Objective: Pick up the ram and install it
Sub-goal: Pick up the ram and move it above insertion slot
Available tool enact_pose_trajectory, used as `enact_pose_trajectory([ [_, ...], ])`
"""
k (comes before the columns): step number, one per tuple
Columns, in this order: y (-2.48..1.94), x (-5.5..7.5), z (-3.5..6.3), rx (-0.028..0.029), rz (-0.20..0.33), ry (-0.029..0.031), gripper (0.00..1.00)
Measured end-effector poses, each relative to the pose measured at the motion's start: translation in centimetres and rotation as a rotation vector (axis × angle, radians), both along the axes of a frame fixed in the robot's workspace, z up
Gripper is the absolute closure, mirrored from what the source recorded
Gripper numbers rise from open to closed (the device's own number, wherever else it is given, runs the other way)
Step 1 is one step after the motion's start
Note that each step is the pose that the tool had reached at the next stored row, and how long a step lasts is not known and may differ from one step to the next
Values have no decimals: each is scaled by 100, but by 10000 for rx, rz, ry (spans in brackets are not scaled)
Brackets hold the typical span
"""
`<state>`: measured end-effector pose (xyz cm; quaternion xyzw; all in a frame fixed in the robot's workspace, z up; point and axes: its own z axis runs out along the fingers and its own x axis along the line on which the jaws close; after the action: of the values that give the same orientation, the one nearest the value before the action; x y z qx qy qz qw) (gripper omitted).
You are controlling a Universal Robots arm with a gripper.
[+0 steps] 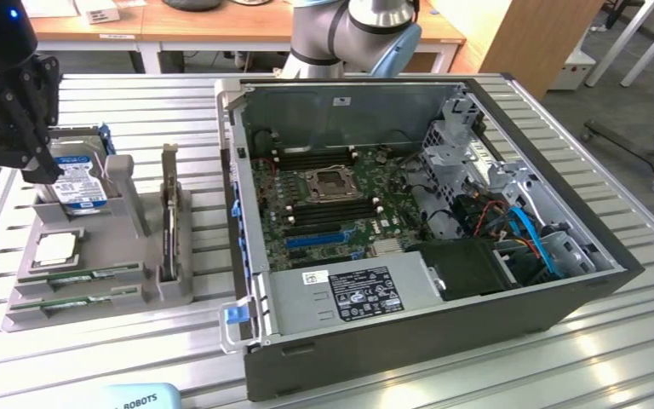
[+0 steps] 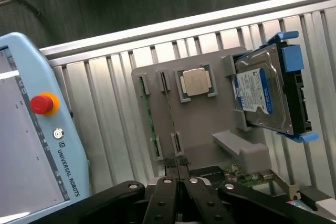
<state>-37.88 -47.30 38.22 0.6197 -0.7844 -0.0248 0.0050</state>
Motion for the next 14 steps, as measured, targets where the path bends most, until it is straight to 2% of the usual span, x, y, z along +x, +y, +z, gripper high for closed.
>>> enact_pose_trajectory([
  [2,0,-1,0,0,254,0,90],
  [7,0,0,-1,0,307,0,90],
  [14,0,0,-3,-1,668,1,90],
])
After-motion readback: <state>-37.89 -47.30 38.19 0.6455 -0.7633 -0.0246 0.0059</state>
